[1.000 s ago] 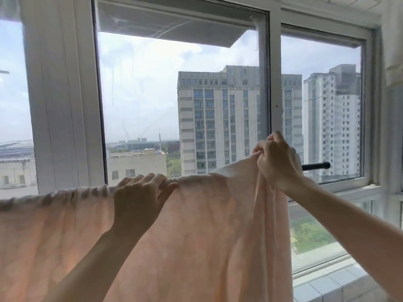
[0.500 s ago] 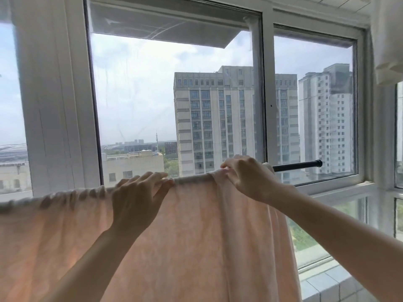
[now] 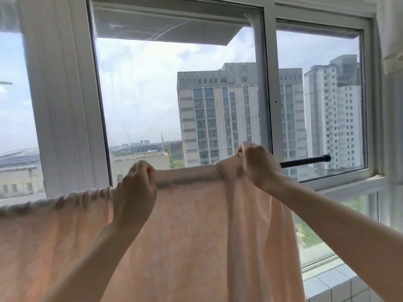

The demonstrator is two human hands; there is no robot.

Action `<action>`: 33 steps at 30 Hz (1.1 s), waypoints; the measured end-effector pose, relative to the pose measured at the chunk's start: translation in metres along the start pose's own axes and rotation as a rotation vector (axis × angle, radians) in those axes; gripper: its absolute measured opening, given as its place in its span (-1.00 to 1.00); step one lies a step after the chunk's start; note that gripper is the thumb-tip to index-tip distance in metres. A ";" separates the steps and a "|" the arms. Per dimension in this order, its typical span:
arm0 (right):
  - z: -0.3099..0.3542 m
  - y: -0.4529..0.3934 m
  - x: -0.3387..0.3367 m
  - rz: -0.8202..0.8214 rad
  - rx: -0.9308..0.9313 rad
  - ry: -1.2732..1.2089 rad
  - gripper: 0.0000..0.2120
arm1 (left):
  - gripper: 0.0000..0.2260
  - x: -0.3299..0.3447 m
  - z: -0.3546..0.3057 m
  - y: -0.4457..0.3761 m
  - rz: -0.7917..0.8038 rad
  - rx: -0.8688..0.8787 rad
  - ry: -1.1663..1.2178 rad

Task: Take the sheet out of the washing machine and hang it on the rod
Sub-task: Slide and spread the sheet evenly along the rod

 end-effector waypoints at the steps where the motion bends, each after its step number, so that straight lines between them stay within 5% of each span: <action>1: -0.007 -0.003 -0.001 -0.008 0.035 -0.012 -0.86 | -0.89 0.000 0.007 -0.003 -0.020 -0.038 0.023; 7: -0.026 0.012 0.009 0.054 -0.020 -0.077 -0.85 | -0.92 -0.003 0.013 0.007 0.068 -0.013 -0.094; 13: -0.025 0.022 0.012 -0.003 -0.121 -0.028 -0.91 | -0.79 0.014 -0.037 0.020 0.084 0.239 -0.110; 19: -0.035 0.025 0.013 0.011 -0.191 -0.012 -0.86 | -0.79 0.045 -0.077 0.020 0.159 0.309 -0.040; 33: -0.103 0.045 0.014 -0.020 -0.545 -0.079 -0.54 | -0.75 0.082 -0.105 0.030 -0.168 0.205 -0.238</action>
Point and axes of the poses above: each hand's wrist, its own y-axis away from the middle knuckle, its own x-axis out of the palm, z = x × y, the point moved 1 cm from there along -y, towards the middle knuckle, and after that the axes turned 2 degrees about -y, right-handed, at the moved point
